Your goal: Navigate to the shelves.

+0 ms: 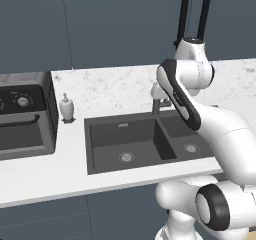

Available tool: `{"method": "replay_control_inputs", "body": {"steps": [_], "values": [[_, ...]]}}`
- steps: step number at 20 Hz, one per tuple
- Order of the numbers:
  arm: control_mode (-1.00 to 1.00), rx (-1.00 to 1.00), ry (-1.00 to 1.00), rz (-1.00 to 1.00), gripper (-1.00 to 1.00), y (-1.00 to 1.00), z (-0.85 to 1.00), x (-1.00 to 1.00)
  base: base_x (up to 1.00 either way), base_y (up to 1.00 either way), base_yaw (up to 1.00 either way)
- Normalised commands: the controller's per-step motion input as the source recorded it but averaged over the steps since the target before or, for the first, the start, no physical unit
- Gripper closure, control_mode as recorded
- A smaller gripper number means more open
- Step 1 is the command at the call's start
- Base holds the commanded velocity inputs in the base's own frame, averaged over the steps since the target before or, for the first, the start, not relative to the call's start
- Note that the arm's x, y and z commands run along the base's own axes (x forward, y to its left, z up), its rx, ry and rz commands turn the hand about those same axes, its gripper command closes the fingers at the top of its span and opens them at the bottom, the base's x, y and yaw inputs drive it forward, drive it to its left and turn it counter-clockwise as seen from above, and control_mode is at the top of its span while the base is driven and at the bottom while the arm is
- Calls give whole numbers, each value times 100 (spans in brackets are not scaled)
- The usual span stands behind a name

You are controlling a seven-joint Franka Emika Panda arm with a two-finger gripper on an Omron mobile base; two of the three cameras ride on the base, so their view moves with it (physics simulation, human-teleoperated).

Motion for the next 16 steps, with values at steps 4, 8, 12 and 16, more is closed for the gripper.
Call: {"method": "replay_control_inputs", "body": {"steps": [4,8,12,16], "values": [[-100,0,-12,0,-100,0,0,-41,0,0,0],[-100,0,-20,0,-100,0,0,-68,0,0,0],[-100,-6,-16,0,-100,0,0,-62,0,0,0],[-100,-3,-2,-2,-100,0,1,-54,0,0,0]]}}
